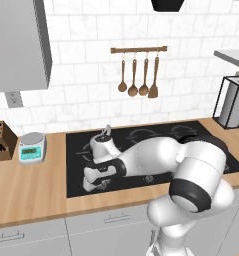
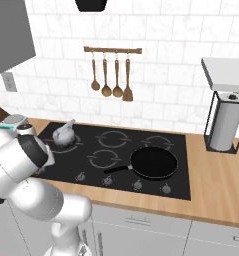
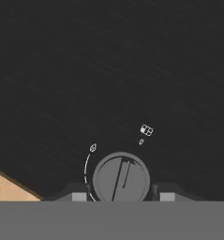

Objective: Pick the kettle from the counter and place it on a stove burner. Then turn the burner on.

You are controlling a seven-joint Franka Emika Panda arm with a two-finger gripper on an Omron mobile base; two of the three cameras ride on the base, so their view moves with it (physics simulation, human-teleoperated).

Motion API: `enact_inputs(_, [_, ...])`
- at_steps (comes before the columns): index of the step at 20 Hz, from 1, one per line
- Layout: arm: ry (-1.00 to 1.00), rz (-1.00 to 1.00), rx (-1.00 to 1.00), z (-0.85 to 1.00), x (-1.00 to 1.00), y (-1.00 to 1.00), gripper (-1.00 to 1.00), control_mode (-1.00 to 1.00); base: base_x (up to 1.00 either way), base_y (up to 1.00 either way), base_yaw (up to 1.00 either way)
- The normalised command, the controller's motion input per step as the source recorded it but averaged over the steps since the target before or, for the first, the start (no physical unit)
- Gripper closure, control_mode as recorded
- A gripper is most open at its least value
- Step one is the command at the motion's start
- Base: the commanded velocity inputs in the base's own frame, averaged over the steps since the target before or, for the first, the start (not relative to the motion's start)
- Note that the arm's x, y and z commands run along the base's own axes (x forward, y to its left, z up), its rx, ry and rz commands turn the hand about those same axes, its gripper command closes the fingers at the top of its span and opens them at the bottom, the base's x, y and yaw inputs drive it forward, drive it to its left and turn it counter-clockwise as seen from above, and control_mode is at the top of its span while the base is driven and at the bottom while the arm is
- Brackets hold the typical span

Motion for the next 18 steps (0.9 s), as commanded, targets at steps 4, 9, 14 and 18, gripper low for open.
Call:
enact_inputs(4, [0.00, 0.44, -0.03, 0.00, -0.11, 0.13, 1.00, -1.00, 0.00, 0.00, 0.00])
enact_inputs(9, [0.00, 0.42, -0.03, 0.04, -0.11, 0.15, 1.00, -1.00, 0.00, 0.00, 0.00])
enact_inputs(14, [0.00, 0.08, 0.00, 0.01, -0.02, 0.01, -1.00, -1.00, 0.00, 0.00, 0.00])
enact_inputs(18, [0.00, -0.02, 0.00, 0.39, 0.00, 0.00, -1.00, -1.00, 0.00, 0.00, 0.00])
